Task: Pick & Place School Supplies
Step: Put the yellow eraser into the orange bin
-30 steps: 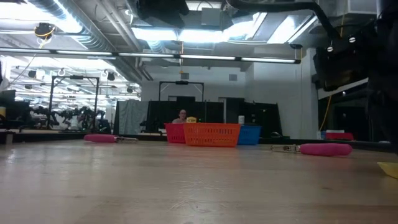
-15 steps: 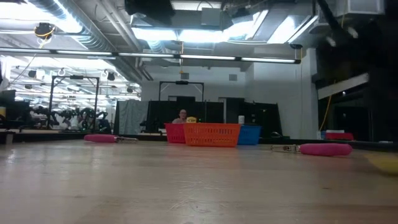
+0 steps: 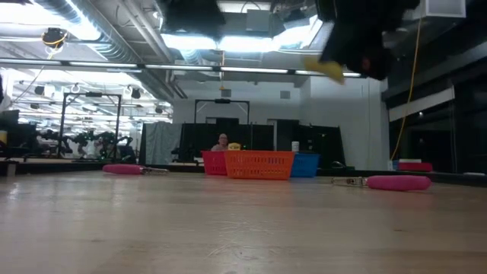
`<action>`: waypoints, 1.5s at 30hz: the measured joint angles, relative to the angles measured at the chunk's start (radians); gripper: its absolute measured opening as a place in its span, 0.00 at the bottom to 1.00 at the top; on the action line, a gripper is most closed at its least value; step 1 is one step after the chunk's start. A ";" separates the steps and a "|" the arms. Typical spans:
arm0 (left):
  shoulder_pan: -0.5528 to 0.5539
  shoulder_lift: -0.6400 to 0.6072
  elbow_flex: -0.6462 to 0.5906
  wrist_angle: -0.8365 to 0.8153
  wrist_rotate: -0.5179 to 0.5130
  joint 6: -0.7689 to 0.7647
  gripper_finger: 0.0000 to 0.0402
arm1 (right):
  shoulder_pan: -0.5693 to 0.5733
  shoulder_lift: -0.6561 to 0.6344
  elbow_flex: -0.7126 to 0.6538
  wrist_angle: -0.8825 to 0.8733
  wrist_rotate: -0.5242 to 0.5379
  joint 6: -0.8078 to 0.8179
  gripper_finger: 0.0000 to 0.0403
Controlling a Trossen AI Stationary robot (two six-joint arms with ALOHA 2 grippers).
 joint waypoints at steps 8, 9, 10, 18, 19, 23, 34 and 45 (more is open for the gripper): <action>0.014 0.022 -0.032 0.233 0.049 0.411 0.44 | -0.084 -0.093 0.000 0.131 -0.164 -0.049 0.18; 0.013 0.029 -0.032 0.254 0.049 0.472 0.45 | -0.090 -0.099 0.000 0.154 -0.192 -0.046 0.18; 0.013 0.032 -0.032 0.261 0.049 0.530 0.46 | -0.096 -0.103 0.000 0.176 -0.217 -0.036 0.18; 0.015 0.037 -0.033 0.338 0.051 0.734 0.52 | -0.109 -0.109 0.001 0.249 -0.286 0.037 0.18; 0.015 0.037 -0.033 0.358 0.066 0.742 0.53 | -0.109 -0.109 0.001 0.256 -0.286 0.043 0.18; 0.014 0.045 -0.033 0.385 0.101 0.748 0.53 | -0.123 -0.109 0.001 0.265 -0.285 0.055 0.18; 0.014 0.048 -0.032 0.403 0.122 0.763 0.53 | -0.174 -0.089 0.003 0.325 -0.277 0.053 0.18; 0.021 0.051 -0.032 0.393 0.088 0.793 0.51 | -0.195 -0.057 0.002 0.394 -0.297 0.056 0.18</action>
